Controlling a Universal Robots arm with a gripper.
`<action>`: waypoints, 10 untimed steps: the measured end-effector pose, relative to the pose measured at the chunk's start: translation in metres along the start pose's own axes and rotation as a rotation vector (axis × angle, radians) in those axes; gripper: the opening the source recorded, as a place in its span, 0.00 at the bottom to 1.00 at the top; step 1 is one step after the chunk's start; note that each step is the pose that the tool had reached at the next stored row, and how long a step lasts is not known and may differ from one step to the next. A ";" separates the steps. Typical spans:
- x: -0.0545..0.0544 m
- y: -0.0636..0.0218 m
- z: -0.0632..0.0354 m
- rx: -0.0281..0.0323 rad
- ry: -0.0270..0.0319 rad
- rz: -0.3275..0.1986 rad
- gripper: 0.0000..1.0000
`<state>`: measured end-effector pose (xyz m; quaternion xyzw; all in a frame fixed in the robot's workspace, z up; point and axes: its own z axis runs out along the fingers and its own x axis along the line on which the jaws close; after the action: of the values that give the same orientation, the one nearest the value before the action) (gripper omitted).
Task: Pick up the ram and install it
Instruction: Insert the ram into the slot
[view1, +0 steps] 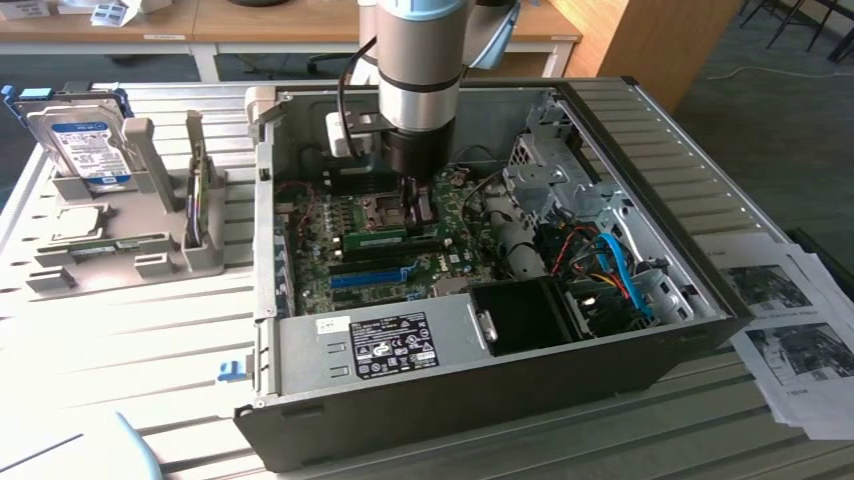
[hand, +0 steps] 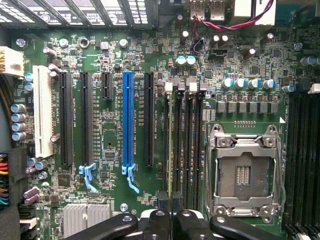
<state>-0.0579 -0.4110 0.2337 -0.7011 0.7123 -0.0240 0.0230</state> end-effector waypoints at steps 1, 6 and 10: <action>0.000 0.0000 0.0005 0.0001 -0.0003 0.000 0.11; 0.000 0.0001 0.0020 -0.0001 0.0002 0.000 0.11; 0.000 0.0002 0.0023 -0.0001 0.0002 0.000 0.11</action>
<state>-0.0579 -0.4110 0.2314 -0.7011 0.7123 -0.0240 0.0229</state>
